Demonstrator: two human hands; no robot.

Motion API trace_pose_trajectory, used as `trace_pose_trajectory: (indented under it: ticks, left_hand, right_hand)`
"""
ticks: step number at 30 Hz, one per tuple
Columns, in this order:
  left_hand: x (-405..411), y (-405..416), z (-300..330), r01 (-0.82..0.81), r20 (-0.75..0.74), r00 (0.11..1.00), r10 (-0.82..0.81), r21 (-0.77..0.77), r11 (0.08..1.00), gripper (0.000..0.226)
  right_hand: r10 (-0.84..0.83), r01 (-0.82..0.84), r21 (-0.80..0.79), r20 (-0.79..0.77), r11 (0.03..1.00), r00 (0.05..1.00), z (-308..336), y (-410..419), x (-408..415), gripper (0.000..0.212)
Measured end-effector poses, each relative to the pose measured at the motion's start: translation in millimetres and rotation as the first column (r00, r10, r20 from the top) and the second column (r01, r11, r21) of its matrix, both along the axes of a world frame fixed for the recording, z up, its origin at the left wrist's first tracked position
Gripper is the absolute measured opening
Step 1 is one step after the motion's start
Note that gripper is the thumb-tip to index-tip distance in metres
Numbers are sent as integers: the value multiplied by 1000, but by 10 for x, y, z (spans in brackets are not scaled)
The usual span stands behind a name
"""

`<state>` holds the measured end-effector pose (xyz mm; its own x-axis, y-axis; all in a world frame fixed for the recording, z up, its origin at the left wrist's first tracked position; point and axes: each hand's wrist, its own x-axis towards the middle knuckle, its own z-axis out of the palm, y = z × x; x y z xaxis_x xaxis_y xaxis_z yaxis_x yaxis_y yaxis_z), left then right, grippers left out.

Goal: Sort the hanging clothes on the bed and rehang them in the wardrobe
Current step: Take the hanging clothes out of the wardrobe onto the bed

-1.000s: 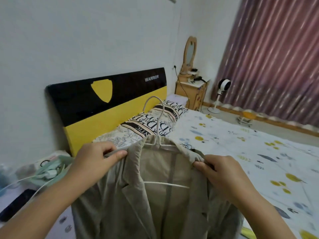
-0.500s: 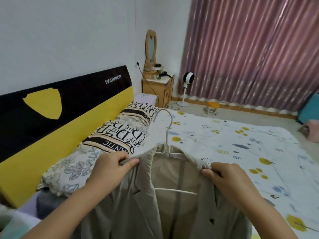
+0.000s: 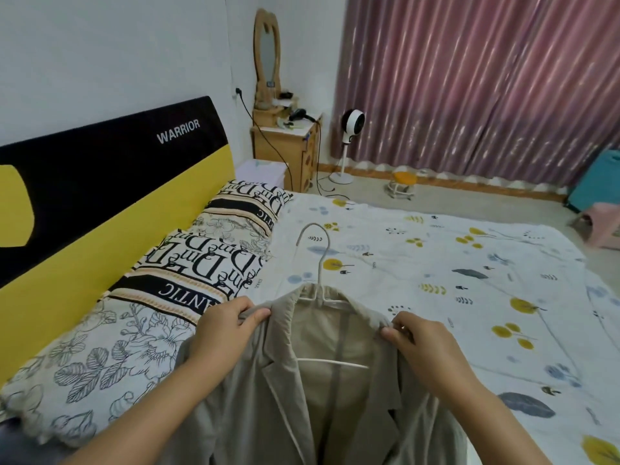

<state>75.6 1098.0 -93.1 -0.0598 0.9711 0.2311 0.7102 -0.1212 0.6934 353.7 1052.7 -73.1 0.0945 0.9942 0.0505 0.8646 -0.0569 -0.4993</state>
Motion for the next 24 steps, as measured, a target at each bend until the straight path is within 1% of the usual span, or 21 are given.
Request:
trace_pose_trajectory:
  ticks: [4,6,9,11,12,14,15,17,19,20,21,22,23,24]
  left_hand:
    - [150,600,-330,-37,-31,999,36,-41,998,30]
    - [227,902,-530,-37,-39,999,34,-67,997,28]
    - [327,1322,-881,-56,-70,996,49,-113,992,23]
    - [383,1531,-1143,-78,-147,987,63,-103,992,19]
    - [403,1608,-1274,-94,-202,977,70,-110,990,21]
    - [442,1709,-1518,-120,-296,952,76,-132,984,33]
    - [458,1736,-1643,-110,-346,937,57,-135,985,40]
    - [474,1764,-1936,-54,-464,885,-26,-158,986,55]
    - [474,1771,-2250,-29,-552,828,-104,-226,974,65]
    - [463,1778,-2394,-21,-569,810,-145,-275,961,67]
    - [454,1793,-2515,-15,-575,800,-174,-309,951,62]
    - [432,1802,-2631,-11,-572,795,-202,-347,938,53]
    - [402,1816,-2719,-25,-557,796,-236,-420,907,49]
    - [372,1836,-2789,-41,-524,809,-266,-502,864,56]
  right_hand:
    - [38,-39,-52,-19,998,999,-379,674,144,23]
    - [13,-17,-60,-69,998,998,-613,1011,189,19]
    - [-52,37,-96,-151,995,987,-1000,1458,211,19]
    - [-82,58,-122,-201,991,976,-1257,1704,208,21]
    - [-93,64,-135,-220,989,971,-1382,1811,205,24]
    - [-107,68,-164,-241,984,965,-1647,2008,196,31]
    - [-116,70,-184,-250,980,961,-1772,2097,192,31]
    - [-120,60,-230,-255,971,959,-1995,2249,178,25]
    - [-104,28,-290,-249,957,963,-2199,2372,156,20]
    - [-98,18,-314,-241,949,966,-2295,2425,141,20]
    - [-96,15,-326,-236,945,967,-2400,2476,123,20]
    - [-98,15,-330,-236,944,967,-2503,2520,100,19]
    - [-95,13,-326,-237,945,967,-2623,2552,72,17]
    - [-82,9,-337,-203,941,976,-2718,2566,38,13]
